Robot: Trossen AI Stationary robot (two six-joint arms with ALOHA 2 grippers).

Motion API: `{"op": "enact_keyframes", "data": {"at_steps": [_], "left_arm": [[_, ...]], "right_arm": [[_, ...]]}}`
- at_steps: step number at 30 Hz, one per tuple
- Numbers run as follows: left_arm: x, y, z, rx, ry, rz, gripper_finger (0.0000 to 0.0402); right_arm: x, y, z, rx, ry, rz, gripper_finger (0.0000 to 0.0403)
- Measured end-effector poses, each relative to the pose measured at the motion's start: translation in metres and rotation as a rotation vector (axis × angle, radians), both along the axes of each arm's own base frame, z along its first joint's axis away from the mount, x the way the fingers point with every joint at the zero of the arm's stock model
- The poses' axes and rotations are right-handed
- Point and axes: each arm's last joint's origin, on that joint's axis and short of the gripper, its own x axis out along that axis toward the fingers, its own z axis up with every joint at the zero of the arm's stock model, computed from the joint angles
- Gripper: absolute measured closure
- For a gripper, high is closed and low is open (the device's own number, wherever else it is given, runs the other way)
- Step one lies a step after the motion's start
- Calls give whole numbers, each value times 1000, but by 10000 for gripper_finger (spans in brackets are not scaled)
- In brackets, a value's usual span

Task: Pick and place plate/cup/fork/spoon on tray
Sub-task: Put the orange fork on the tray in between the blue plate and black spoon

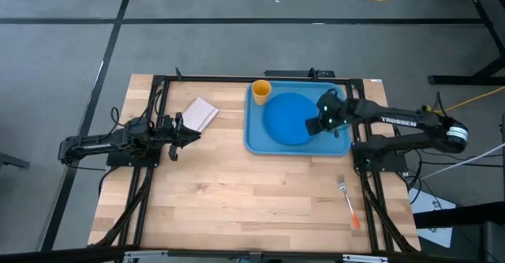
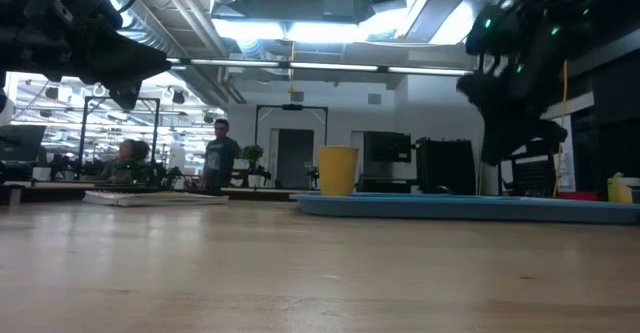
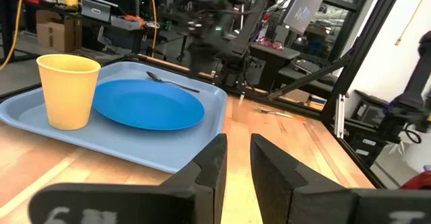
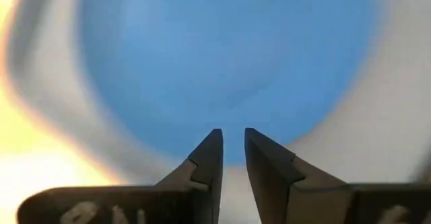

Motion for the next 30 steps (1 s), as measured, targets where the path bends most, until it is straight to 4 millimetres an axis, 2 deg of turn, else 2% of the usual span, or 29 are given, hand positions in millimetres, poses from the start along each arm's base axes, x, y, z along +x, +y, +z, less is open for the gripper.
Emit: {"op": "enact_keyframes", "data": {"at_steps": [7, 10, 17, 22, 30], "left_arm": [[0, 0, 0, 0, 0, 1, 343], [0, 0, 0, 0, 0, 1, 343], [0, 0, 0, 0, 0, 1, 343], [0, 0, 0, 0, 0, 0, 343], [0, 0, 0, 0, 0, 0, 343]], "right_arm": [[11, 66, 12, 178, -104, 249, 334], [10, 88, 13, 196, -100, 346, 334], [6, 129, 14, 294, -96, 403, 334], [2, 155, 17, 232, -154, 469, 334], [-1, 182, 26, -58, -344, 550, 334]]}}
